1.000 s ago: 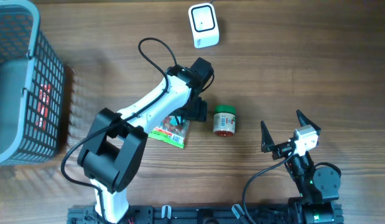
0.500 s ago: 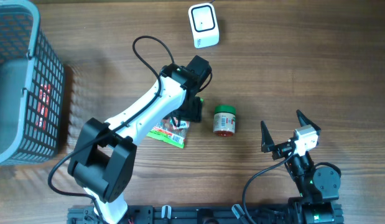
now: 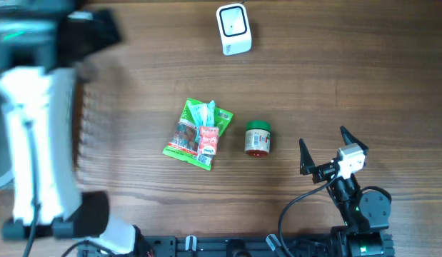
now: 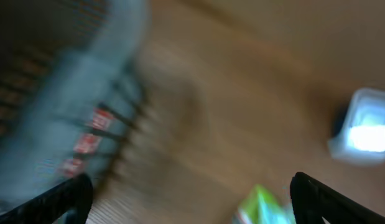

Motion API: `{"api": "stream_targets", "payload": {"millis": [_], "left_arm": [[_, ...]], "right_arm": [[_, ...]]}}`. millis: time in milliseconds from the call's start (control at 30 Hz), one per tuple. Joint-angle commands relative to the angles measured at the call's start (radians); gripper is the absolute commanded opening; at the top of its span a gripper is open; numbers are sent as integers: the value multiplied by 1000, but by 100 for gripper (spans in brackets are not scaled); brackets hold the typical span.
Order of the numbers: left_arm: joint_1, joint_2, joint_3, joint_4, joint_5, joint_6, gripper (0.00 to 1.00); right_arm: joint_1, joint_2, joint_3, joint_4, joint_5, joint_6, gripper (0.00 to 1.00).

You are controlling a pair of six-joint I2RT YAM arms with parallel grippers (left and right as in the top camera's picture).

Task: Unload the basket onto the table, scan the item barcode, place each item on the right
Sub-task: 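Carry the packets with the left gripper and drop them beside the jar, then grasp the red Nescafe sachet in the basket and place it by the packets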

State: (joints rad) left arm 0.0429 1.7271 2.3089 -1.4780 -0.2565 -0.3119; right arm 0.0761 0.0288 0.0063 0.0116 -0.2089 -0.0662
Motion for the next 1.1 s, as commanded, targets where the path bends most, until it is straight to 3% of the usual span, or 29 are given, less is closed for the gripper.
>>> {"api": "stream_targets", "payload": {"millis": [0,100,200,333,400,467,633,867,933,1000,1033,1067], "left_arm": [[305,9,38,10,-47,21,99],[544,64,27,16,22,22,100],[690,156,6,14,112,105,100],[775,281,-43,-4,297,240,91],[782,330,-84,-4,357,288,78],[779,368,-130,1,392,309,72],[752,434,-323,114,402,337,77],[687,435,-686,447,402,420,79],[680,435,-741,509,401,420,71],[680,435,-780,551,386,420,42],[682,435,-782,553,374,415,14],[683,435,-782,554,363,409,4]], "right_arm": [[3,-4,-1,3,5,-6,100],[3,-4,-1,3,5,-6,100],[3,-4,-1,3,5,-6,100],[3,-4,-1,3,5,-6,100],[3,-4,-1,3,4,-6,100],[3,-4,-1,3,5,-6,100],[3,-4,-1,3,4,-6,100],[3,-4,-1,3,5,-5,100],[3,-4,-1,3,5,-6,100],[3,-4,-1,3,5,-6,100],[3,-4,-1,3,4,-6,100],[3,-4,-1,3,5,-6,100]]}}
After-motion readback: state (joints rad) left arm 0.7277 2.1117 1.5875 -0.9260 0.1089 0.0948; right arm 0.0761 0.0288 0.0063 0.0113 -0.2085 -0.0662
